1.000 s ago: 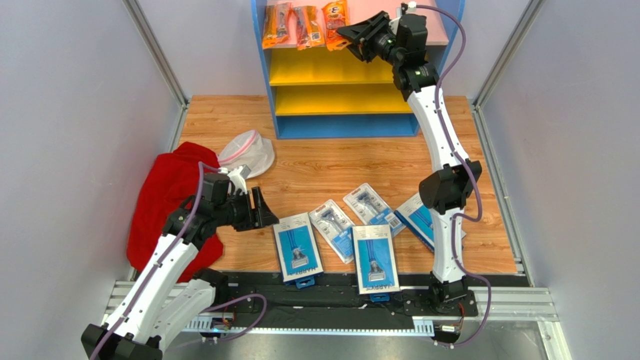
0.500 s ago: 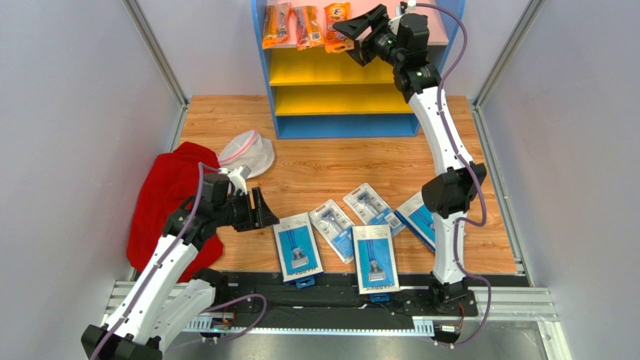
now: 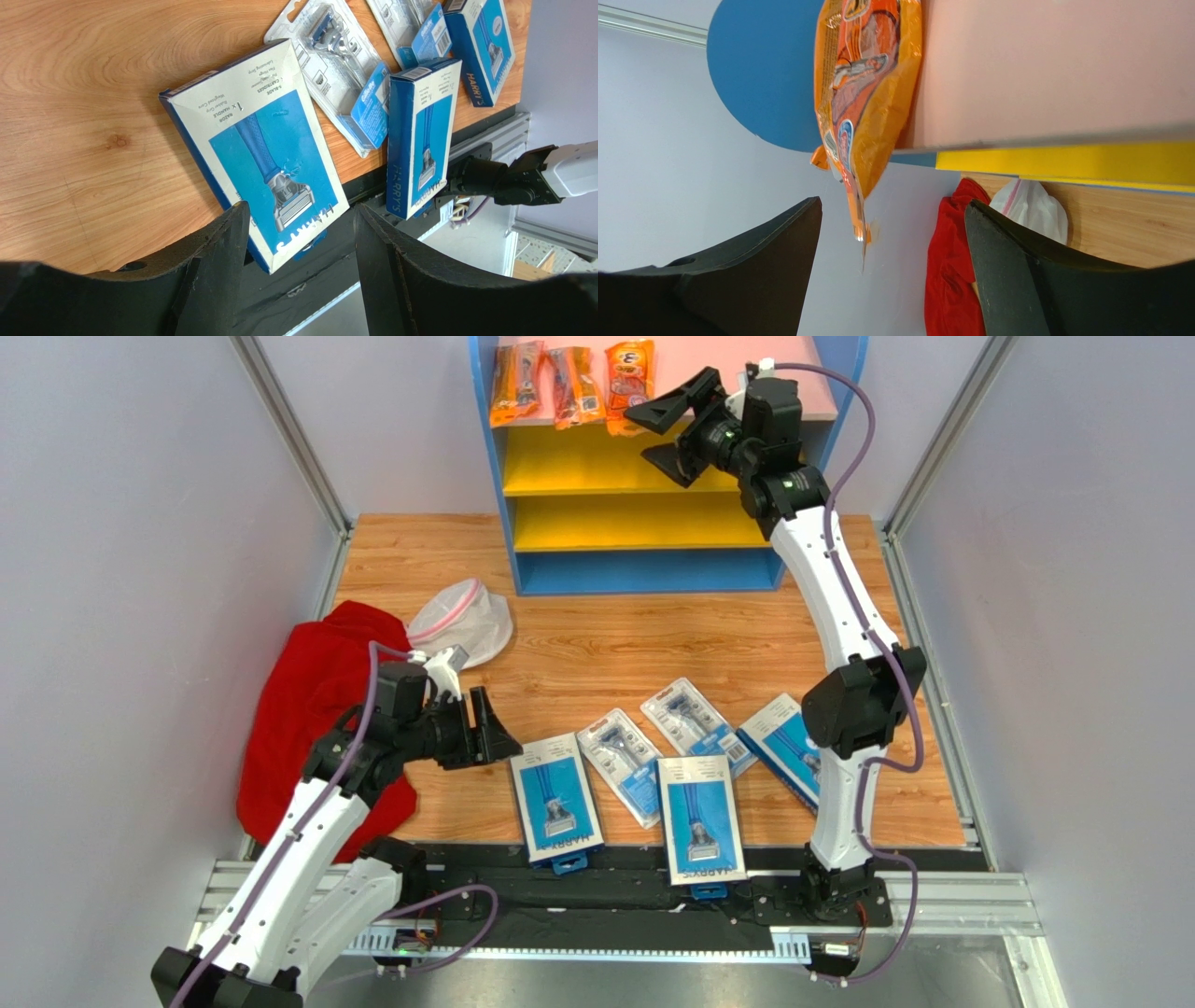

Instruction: Place and organize the shaving razors onto the shelf

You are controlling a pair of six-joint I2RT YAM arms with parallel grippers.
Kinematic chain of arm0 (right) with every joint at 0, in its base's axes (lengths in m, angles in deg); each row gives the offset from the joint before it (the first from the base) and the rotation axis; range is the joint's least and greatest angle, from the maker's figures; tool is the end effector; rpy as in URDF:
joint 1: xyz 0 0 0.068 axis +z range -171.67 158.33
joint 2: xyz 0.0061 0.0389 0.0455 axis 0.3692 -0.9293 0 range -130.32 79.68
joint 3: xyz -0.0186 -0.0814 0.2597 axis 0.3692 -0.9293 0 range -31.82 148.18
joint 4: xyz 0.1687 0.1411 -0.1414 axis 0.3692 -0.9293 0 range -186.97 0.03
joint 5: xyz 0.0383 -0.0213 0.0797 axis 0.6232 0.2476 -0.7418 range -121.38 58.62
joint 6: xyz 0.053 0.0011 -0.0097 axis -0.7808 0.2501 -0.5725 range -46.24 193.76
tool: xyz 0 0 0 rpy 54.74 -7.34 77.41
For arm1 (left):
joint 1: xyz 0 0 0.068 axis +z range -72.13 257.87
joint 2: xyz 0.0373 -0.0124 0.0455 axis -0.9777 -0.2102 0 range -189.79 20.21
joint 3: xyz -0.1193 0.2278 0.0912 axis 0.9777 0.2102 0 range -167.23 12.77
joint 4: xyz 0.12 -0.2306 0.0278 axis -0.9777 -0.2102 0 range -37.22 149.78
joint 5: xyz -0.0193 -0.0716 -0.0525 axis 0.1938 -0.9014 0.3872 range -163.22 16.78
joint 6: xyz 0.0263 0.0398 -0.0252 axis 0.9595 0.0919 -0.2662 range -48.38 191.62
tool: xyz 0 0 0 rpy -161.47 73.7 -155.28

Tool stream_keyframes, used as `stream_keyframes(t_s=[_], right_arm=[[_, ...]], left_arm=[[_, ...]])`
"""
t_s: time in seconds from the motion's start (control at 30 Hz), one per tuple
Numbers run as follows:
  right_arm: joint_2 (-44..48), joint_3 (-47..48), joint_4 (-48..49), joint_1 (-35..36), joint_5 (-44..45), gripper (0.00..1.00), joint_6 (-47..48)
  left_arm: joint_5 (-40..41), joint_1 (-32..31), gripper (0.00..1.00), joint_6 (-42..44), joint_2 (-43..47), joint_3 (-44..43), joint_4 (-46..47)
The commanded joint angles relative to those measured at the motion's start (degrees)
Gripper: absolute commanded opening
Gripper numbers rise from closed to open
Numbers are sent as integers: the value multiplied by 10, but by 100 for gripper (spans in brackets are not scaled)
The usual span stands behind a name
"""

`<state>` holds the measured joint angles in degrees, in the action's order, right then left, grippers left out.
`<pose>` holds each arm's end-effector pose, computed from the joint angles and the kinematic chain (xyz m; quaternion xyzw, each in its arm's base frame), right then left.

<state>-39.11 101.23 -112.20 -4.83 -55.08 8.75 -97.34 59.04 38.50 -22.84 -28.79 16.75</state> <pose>0.4508 0.1514 0.4486 0.1783 0.7292 0.5378 0.3838 0.1366 -0.0619 0.2727 -0.0321 0.9049 -0.3388 0.2555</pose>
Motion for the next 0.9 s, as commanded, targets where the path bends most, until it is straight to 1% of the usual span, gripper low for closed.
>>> stream_keyframes(t_s=[0.0,0.13,0.23,0.27,0.3,0.33,0.37,0.47,0.7,0.87], right_arm=[[85,-45,55,2,-10,78,12],[115,-89,73,2,-11,78,16],[125,-111,90,3,-9,70,6],[124,-113,91,3,-9,67,3],[116,-105,91,2,-10,65,-1],[109,-98,84,3,-14,62,-2],[103,-90,83,2,-18,54,-5],[82,-75,79,4,-27,46,-11],[71,-84,101,6,-25,37,-17],[48,-55,96,6,-25,35,-21]], left_arm=[[-13,-1,64,-5,8,4,20],[-14,-1,65,-6,8,6,22],[-15,-1,64,-6,7,7,22],[-15,-1,64,-7,8,7,22],[-15,-1,64,-7,7,6,22],[-15,-1,64,-7,8,6,22],[-14,-1,64,-7,9,7,22],[-12,-1,64,-9,11,6,20],[-12,-1,63,-10,13,6,21],[-14,-1,64,-8,13,6,20]])
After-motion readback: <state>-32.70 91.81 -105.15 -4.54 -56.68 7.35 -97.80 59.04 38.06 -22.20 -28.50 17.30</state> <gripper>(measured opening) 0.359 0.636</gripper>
